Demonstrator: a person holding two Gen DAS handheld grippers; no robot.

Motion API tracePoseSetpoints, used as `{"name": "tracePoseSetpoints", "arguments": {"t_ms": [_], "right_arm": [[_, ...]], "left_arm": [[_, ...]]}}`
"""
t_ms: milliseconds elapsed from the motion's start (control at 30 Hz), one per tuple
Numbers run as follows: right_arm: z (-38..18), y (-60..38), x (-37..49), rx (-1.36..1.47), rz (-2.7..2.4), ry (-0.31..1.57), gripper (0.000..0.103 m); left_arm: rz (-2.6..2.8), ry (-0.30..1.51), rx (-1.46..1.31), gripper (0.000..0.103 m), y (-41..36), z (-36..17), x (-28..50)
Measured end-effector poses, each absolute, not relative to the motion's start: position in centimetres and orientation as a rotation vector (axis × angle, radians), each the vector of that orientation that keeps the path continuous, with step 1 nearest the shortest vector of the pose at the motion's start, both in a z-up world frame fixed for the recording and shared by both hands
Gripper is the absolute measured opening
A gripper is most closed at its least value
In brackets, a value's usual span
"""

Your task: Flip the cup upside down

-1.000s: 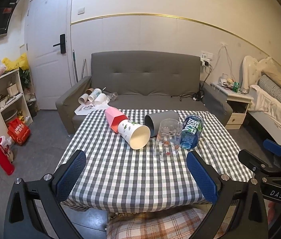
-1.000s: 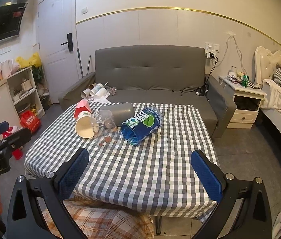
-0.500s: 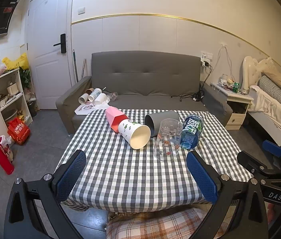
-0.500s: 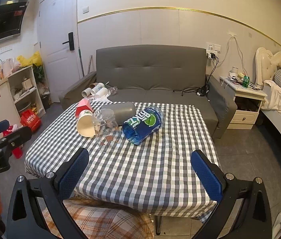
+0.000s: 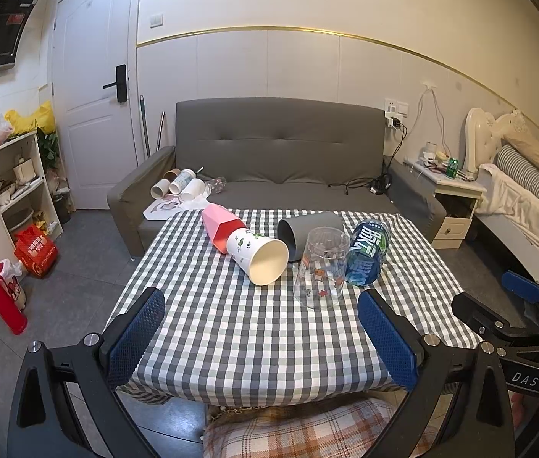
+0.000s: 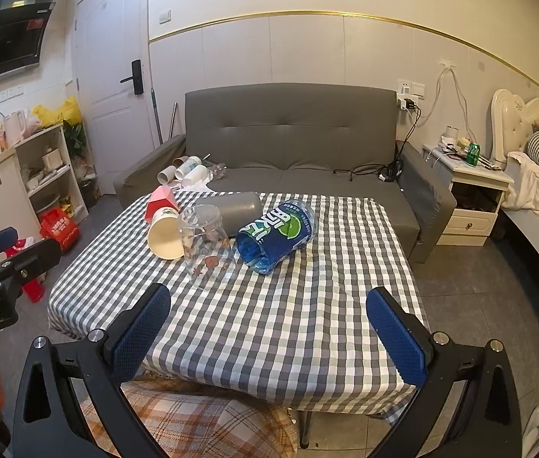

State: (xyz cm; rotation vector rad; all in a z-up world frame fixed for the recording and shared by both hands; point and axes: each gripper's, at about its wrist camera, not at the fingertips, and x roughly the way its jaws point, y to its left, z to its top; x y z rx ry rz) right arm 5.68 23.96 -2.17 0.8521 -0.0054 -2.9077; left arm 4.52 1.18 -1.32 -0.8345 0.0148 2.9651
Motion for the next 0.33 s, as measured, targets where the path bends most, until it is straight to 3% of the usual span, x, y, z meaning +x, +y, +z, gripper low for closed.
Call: {"name": "tracePoseSetpoints", "arguments": {"t_ms": [333], "right_arm": [[-2.3,24.14,5.65,0.861,-2.904,-0.004,0.103]], "left_arm": [[2.966,0.013,-0.826,0.103,1.28,-1.33,4.65]]}}
